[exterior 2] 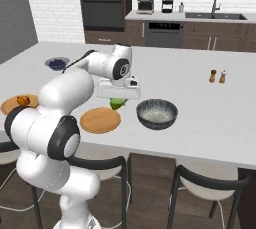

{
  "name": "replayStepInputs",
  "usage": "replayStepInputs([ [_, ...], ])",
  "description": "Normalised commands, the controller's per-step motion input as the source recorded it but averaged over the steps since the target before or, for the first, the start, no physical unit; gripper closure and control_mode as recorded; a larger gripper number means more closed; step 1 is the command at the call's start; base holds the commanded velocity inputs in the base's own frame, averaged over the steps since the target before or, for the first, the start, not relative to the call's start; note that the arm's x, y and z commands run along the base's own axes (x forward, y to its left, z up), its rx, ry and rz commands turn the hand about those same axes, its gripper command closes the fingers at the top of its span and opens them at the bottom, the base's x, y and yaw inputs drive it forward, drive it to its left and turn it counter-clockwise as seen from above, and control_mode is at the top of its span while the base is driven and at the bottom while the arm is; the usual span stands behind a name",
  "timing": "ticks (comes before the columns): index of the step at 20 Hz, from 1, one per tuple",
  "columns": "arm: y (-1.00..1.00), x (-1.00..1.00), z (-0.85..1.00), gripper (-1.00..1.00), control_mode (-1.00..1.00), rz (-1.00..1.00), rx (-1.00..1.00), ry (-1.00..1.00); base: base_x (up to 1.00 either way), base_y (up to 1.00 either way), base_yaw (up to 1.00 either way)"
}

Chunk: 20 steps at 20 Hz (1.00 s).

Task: Pick the chicken drumstick and lemon wedge from their plates and place them in the bowl. Then put the bowl in the fridge.

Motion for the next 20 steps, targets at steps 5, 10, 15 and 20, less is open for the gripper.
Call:
replayStepInputs([
  [5, -0.89, 0.06, 0.02, 1.00, -1.00, -0.05, 0.00, -0.07, 0.00, 0.00, 0.00],
  [10, -0.56, 0.41, -0.03, 1.00, -1.00, -0.01, 0.05, -0.07, 0.00, 0.00, 0.00],
  [15, -0.19, 0.73, -0.27, 1.00, -1.00, 0.00, 0.11, -0.05, 0.00, 0.00, 0.00],
  [20, -0.23, 0.61, -0.46, 1.00, -1.00, 0.00, 0.03, 0.00, 0.00, 0.00, 0.00],
])
